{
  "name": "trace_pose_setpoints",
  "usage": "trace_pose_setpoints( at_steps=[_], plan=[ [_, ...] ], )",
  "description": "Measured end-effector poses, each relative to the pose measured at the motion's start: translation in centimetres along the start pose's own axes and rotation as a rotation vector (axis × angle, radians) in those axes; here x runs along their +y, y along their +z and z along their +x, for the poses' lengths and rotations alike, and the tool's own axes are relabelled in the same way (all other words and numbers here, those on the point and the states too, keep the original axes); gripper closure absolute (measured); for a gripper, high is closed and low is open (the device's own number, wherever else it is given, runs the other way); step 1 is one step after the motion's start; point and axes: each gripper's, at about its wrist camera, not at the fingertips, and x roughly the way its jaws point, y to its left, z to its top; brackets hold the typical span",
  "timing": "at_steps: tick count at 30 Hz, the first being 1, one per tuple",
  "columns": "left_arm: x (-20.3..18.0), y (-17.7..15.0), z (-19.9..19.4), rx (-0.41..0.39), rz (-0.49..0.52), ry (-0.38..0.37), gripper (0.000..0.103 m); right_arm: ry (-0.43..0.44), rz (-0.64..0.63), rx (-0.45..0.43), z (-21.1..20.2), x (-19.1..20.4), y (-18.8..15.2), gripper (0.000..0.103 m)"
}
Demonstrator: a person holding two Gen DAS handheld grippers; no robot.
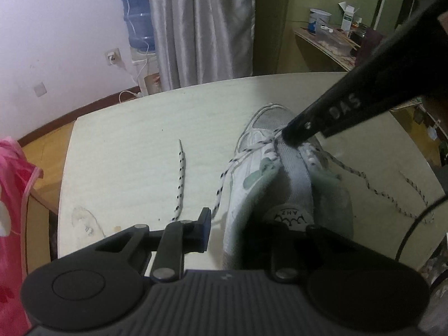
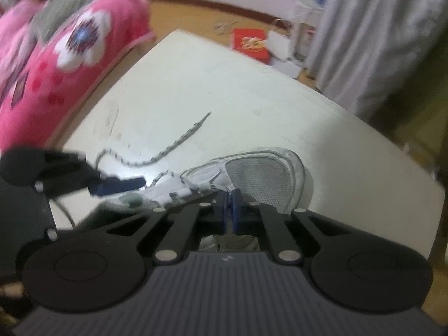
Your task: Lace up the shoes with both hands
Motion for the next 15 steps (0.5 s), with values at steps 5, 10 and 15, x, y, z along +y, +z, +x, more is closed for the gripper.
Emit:
trace_pose_setpoints(
  at_steps=[5, 10, 15],
  plan=[
    [-0.1, 0.1, 0.1, 0.008, -0.013, 0.003, 0.080, -0.022, 0.140, -0.051, -0.4, -0.7, -0.6, 0.102],
    [-0.2, -0.1, 0.1, 0.005, -0.019, 0.009, 0.080, -0.034, 0.226, -0.078, -0.2, -1.2, -0.9, 0.102],
    [-0.3, -0.2, 0.0, 0.007, -0.024, 0.011, 0.080, -0.033, 0.290, -0.096, -0.1, -1.6, -1.3, 0.102]
  ],
)
